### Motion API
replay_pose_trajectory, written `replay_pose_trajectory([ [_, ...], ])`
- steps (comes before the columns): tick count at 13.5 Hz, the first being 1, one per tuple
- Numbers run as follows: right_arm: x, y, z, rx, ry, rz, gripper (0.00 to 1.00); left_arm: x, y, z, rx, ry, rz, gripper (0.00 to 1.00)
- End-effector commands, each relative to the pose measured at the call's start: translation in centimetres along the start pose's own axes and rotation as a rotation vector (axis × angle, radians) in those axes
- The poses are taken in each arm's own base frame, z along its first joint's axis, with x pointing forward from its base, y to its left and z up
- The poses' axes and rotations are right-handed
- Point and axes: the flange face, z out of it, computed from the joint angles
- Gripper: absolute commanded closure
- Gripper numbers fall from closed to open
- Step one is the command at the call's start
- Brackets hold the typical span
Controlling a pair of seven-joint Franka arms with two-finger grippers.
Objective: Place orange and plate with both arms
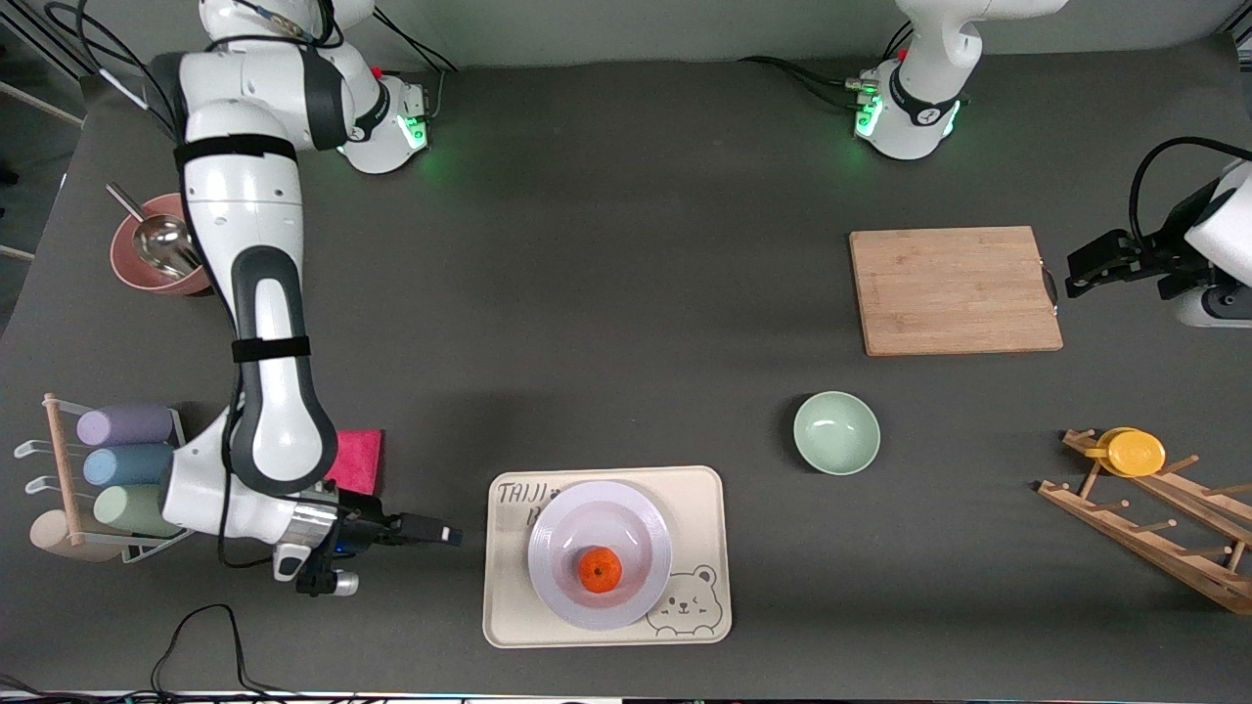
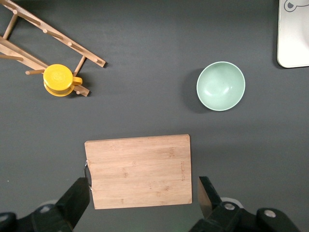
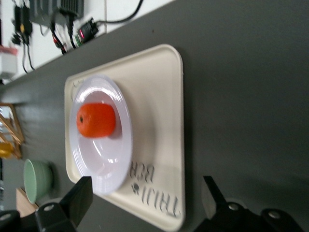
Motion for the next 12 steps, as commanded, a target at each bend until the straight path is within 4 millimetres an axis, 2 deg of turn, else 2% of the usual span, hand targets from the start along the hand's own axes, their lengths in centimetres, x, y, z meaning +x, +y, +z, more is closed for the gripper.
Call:
replay_pose_trajectory([
  [1,-2.4,-0.4,-3.7,-0.083,-0.075,-0.015,0.00,-0.3,0.2,-0.3,0.014,-0.003,0.015,0.00],
  [5,-4.8,-0.2,-7.6,-0.212,-0.129,-0.038,0.00,-0.4,0.2,-0.4,0.014,-0.002,0.015,0.00],
  [9,-7.1,-3.5,-11.8,-0.475,-0.168,-0.027,0.00,-0.4,0.2,-0.4,0.014,-0.002,0.015,0.00],
  [12,-8.6,-4.1,-14.8,-0.530,-0.228,-0.035,0.00,-0.4,0.1,-0.3,0.014,-0.005,0.015,0.00],
])
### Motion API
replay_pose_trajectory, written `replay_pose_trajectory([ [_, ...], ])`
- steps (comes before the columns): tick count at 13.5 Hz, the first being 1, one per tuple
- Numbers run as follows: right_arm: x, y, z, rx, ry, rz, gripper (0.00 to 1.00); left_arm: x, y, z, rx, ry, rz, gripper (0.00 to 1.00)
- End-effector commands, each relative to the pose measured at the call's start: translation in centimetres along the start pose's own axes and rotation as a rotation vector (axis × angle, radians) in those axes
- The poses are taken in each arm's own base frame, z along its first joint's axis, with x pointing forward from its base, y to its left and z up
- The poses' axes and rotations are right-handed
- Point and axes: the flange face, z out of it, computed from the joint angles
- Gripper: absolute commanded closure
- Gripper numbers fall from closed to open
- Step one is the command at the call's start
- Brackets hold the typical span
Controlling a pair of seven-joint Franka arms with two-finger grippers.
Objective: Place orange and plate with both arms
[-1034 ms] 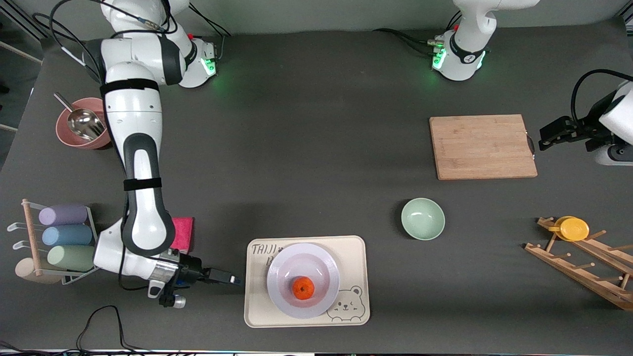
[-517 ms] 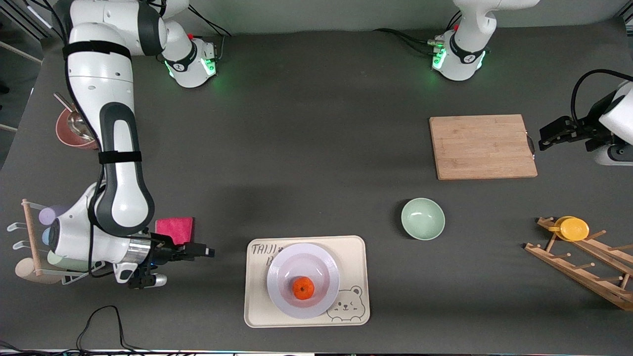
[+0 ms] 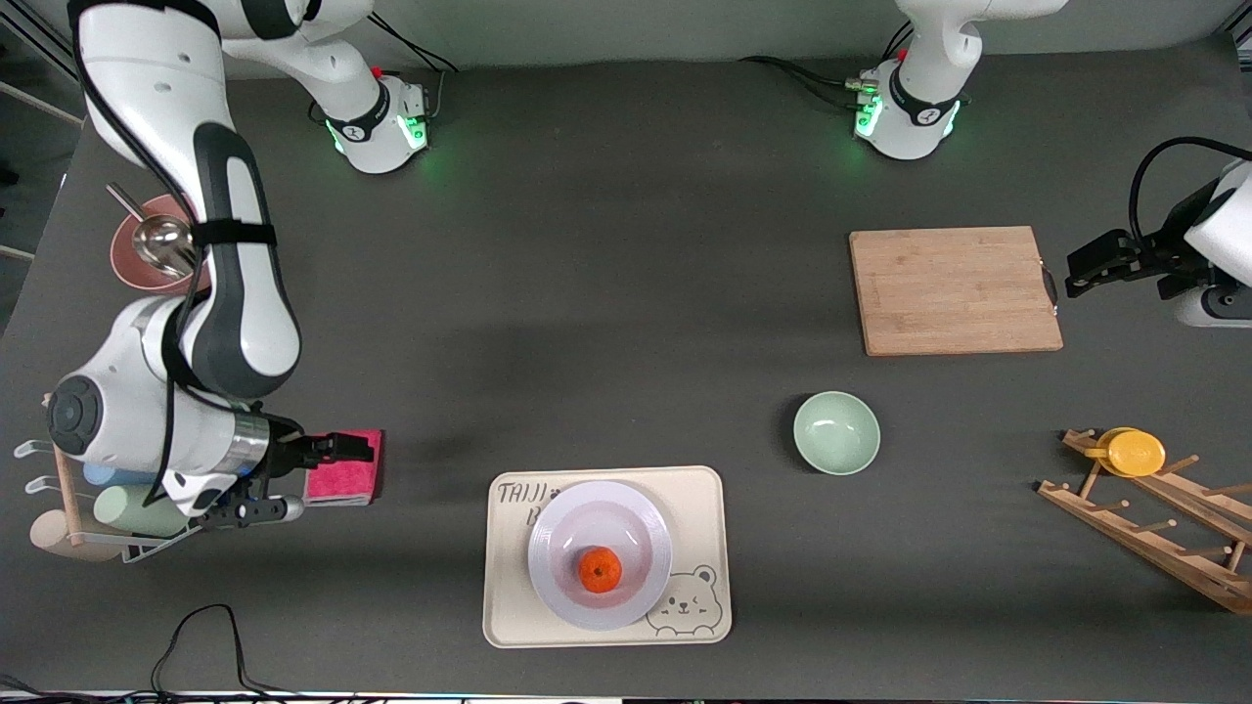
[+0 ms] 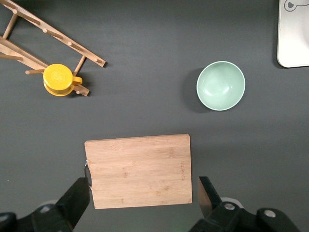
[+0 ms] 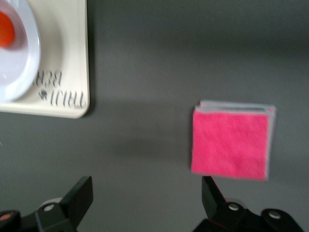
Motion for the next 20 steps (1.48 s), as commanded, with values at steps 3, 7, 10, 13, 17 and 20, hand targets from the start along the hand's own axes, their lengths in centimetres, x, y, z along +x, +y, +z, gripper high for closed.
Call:
replay_pose_trajectory([
  [3,-3.6,3.3,-5.0,-0.021,-0.066,0.056,0.00,-0.4,0.1,-0.3,0.014,-0.003,0.014,0.00],
  [7,-4.9,4.9,-8.9,-0.072,-0.110,0.065,0.00,-0.4,0.2,-0.1,0.014,-0.006,0.016,0.00],
  [10,-6.8,7.0,-13.0,-0.059,-0.079,0.148,0.00,-0.4,0.1,-0.2,0.012,-0.005,0.010,0.00],
  [13,-8.5,7.5,-17.3,-0.062,-0.027,0.206,0.00,-0.4,0.1,-0.2,0.012,-0.005,-0.001,0.00],
  [17,-9.2,4.8,-18.5,-0.069,-0.019,0.154,0.00,-0.4,0.1,-0.2,0.012,-0.005,-0.001,0.00],
  [20,-9.9,4.1,-19.5,-0.104,-0.022,0.131,0.00,-0.4,0.1,-0.3,0.012,-0.003,-0.004,0.00],
])
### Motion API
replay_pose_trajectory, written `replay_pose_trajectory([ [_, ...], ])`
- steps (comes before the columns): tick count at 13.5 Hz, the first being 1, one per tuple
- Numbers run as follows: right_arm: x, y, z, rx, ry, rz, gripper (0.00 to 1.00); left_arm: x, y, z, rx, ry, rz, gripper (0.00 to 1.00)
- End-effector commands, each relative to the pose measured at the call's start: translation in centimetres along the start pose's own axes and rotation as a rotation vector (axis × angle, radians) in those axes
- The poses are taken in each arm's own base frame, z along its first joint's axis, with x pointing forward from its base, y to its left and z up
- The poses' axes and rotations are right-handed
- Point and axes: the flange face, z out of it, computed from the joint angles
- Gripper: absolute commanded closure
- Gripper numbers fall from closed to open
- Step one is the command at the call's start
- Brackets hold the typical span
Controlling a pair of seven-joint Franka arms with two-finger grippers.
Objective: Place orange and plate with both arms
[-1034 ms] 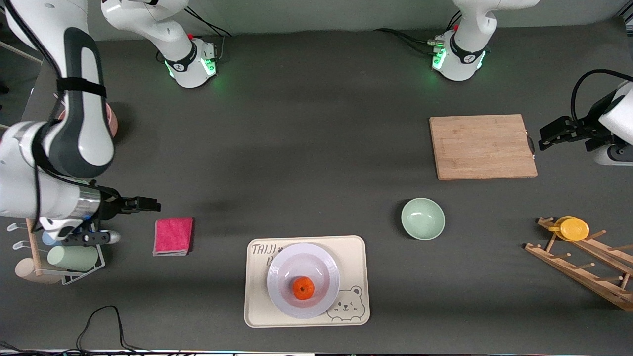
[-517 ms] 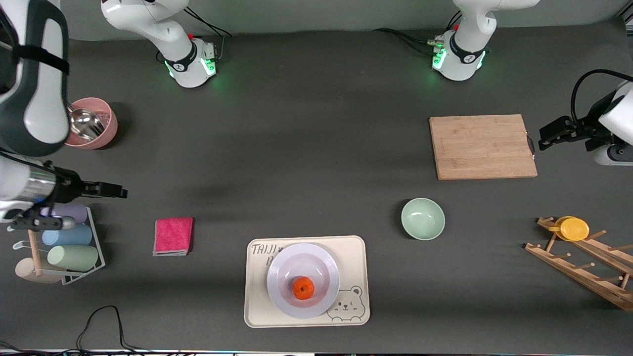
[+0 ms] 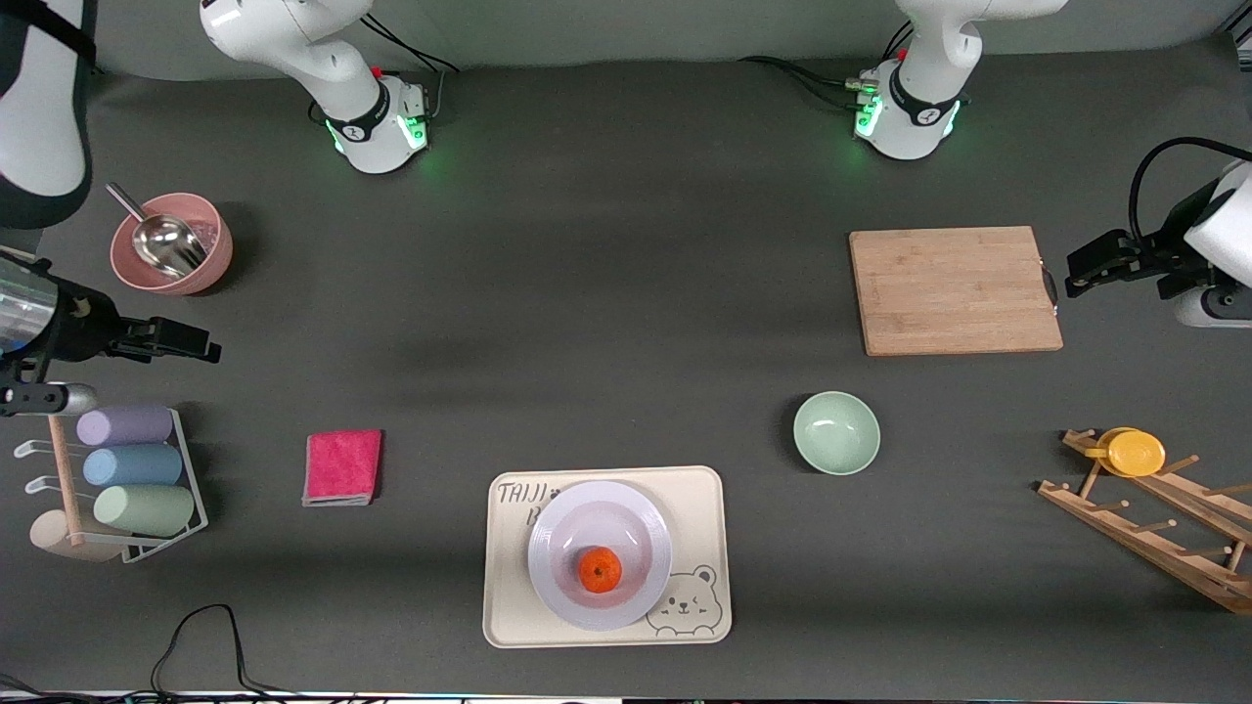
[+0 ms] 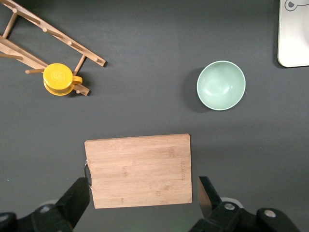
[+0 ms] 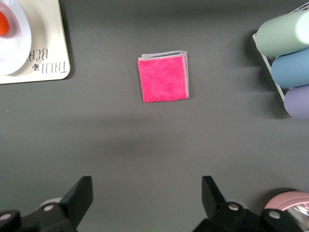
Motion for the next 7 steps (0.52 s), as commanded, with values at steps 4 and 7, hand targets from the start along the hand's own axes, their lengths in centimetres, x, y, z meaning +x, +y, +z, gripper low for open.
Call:
replay_pose_trajectory([
  [4,-2.5,0.2,-2.0,-0.002,-0.028,0.007,0.00,-0.4,0.1,-0.3,0.012,-0.002,-0.004,0.00],
  [7,-3.3,-0.2,-2.2,0.013,-0.038,-0.007,0.00,-0.3,0.3,-0.2,0.012,-0.003,-0.003,0.00],
])
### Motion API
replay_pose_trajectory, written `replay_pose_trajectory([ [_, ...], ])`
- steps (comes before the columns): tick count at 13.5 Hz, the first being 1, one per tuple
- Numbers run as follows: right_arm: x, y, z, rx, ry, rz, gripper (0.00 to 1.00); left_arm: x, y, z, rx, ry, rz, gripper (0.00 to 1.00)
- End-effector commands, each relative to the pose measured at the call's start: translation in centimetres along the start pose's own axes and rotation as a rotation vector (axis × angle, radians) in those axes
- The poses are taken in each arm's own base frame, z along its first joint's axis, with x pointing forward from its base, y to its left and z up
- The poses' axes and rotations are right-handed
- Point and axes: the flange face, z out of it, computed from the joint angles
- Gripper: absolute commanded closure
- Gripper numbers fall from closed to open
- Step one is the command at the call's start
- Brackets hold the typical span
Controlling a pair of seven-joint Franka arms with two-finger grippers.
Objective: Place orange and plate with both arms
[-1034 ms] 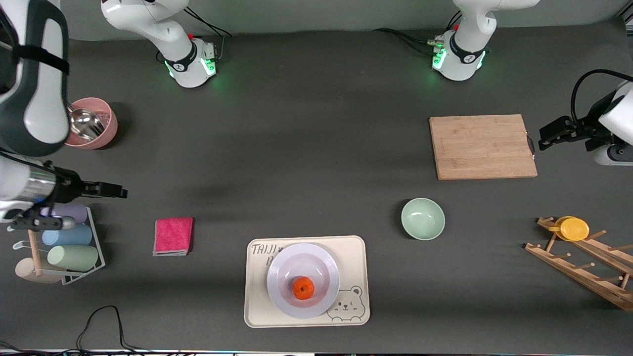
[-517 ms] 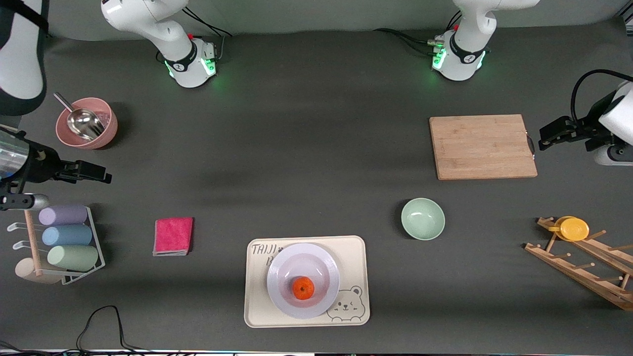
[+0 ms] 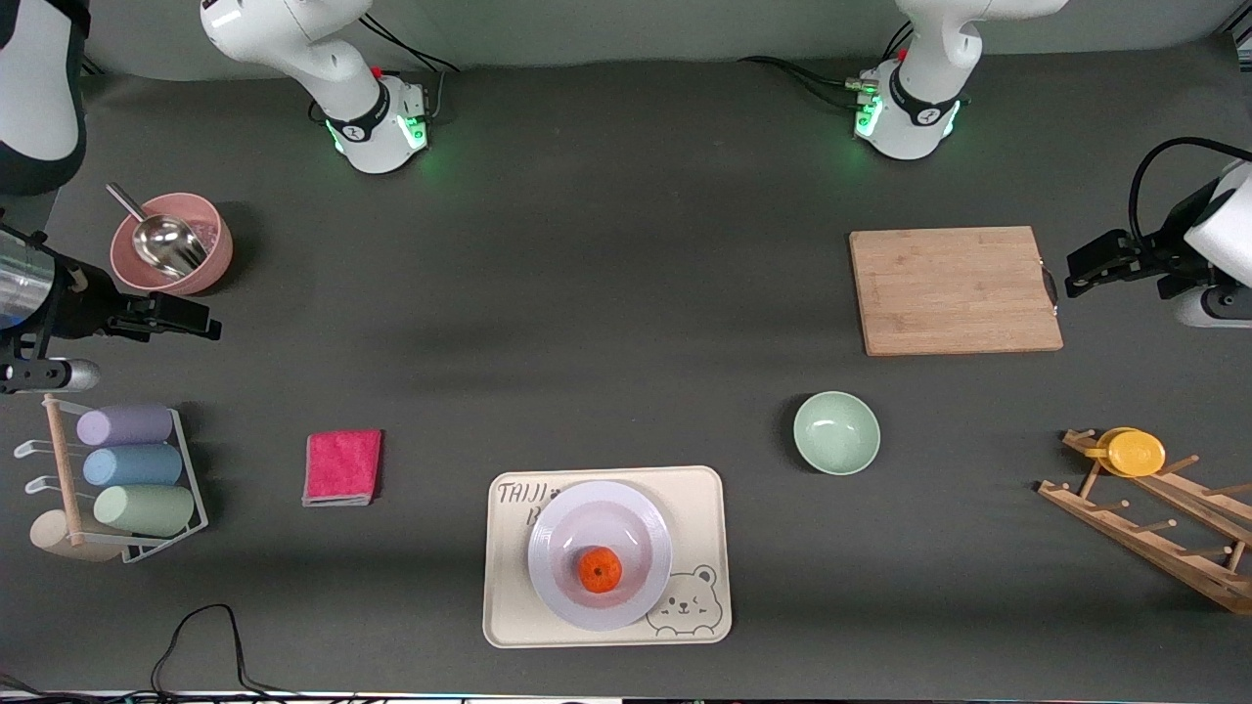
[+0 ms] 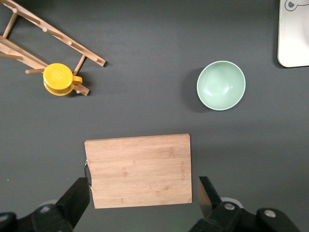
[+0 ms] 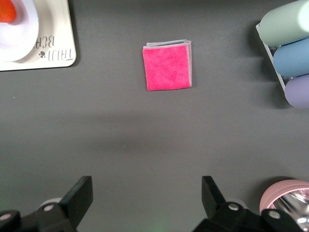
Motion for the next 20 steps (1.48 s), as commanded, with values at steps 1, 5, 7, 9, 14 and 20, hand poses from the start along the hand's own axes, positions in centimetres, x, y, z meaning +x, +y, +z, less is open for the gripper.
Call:
replay_pose_trajectory([
  [1,-1.4,-0.6,0.1,-0.002,-0.022,-0.004,0.00,-0.3,0.3,-0.2,0.012,-0.005,-0.002,0.00],
  [5,-3.6,0.7,-0.8,-0.009,-0.010,-0.021,0.00,-0.3,0.3,-0.1,0.012,-0.006,-0.002,0.00],
  [7,-4.7,0.5,-1.0,-0.011,-0.003,-0.029,0.00,-0.3,0.2,-0.1,0.011,-0.008,-0.004,0.00],
  [9,-5.7,0.3,-1.1,-0.014,0.032,-0.033,0.00,-0.3,0.3,-0.2,0.003,-0.006,-0.019,0.00],
  [14,-6.7,-0.8,0.4,-0.021,0.093,-0.047,0.00,-0.4,0.4,-0.3,0.007,-0.003,-0.021,0.00],
  [20,-6.7,-1.6,0.1,-0.030,0.099,-0.076,0.00,-0.4,0.4,-0.3,0.011,-0.006,-0.021,0.00],
])
